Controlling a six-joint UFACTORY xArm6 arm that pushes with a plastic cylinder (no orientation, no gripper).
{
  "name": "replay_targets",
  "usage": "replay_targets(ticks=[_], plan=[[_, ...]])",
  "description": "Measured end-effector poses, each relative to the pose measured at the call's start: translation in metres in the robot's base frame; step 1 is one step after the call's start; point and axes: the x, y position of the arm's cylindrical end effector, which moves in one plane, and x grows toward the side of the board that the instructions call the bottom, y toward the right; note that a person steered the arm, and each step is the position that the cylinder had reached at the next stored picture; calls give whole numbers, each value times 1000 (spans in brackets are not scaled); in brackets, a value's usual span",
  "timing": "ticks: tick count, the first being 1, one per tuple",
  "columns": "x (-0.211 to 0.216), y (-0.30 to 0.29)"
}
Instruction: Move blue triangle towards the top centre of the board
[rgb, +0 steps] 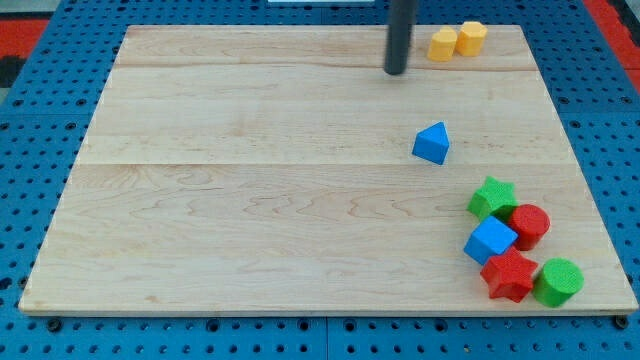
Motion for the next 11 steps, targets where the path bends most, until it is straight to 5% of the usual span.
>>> replay_targets(ticks=[1, 2, 5, 7, 11], plan=[[58, 65], [105, 72], [132, -42], [50, -82], [-32, -151]])
